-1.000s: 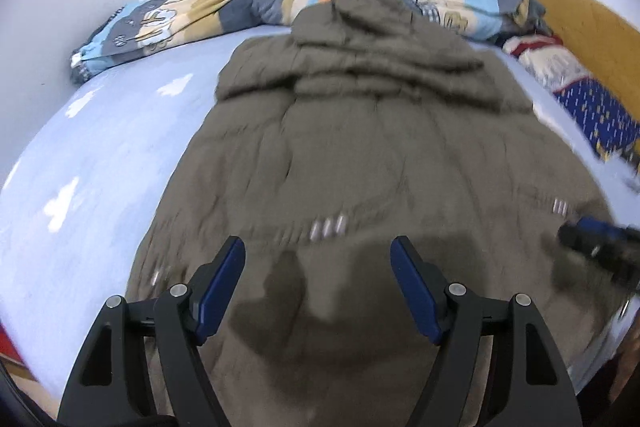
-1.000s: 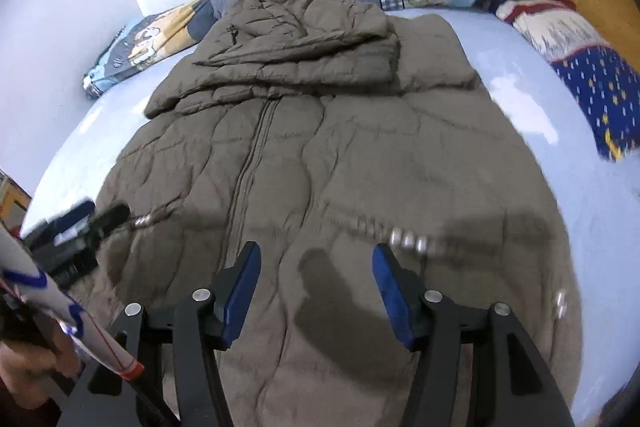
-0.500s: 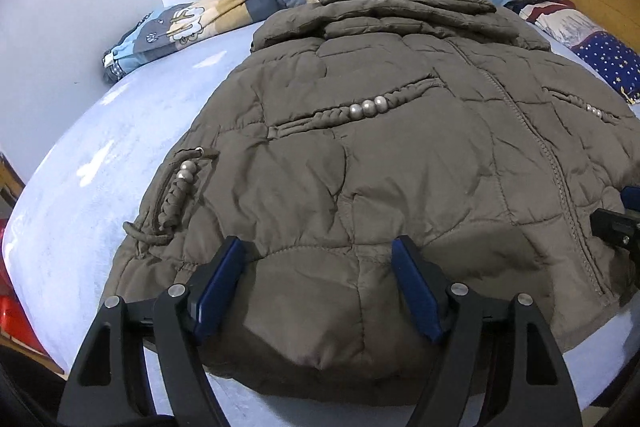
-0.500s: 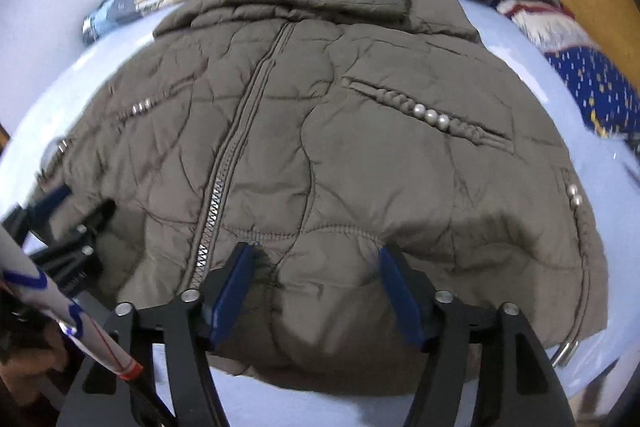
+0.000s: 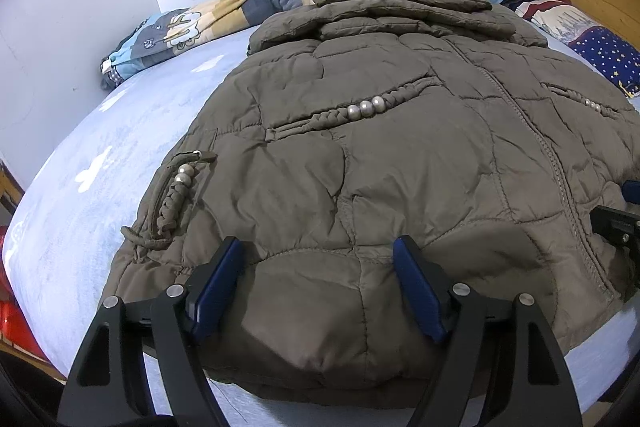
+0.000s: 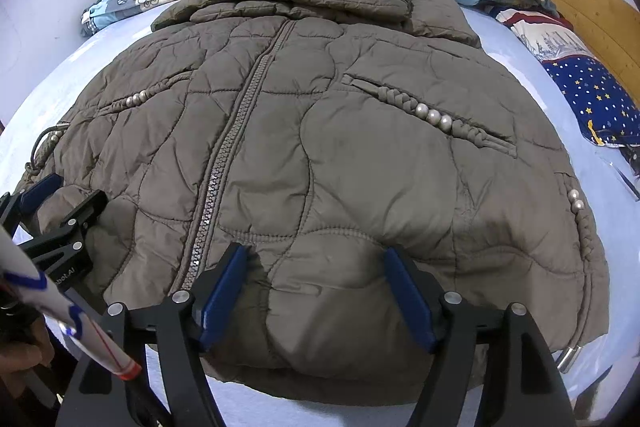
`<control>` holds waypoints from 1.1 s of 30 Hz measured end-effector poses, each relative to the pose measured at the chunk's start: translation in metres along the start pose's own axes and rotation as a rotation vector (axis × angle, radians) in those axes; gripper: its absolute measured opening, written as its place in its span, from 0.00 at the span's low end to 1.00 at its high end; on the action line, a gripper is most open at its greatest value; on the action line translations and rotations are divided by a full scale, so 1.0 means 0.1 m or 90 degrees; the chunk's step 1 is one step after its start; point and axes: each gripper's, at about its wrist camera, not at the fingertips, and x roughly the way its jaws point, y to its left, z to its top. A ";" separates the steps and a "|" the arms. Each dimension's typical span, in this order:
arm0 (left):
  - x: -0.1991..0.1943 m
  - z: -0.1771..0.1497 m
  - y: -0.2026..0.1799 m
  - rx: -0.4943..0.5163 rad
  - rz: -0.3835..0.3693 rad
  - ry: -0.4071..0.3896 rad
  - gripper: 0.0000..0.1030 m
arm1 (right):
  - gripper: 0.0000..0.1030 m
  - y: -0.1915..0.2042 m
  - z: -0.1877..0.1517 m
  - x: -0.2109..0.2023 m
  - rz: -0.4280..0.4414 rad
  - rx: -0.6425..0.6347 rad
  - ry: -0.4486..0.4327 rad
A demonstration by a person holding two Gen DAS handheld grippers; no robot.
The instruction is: Fold large clothes
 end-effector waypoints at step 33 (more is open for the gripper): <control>-0.02 -0.01 0.02 0.001 -0.010 0.000 0.75 | 0.80 -0.03 0.03 -0.07 -0.001 0.002 -0.004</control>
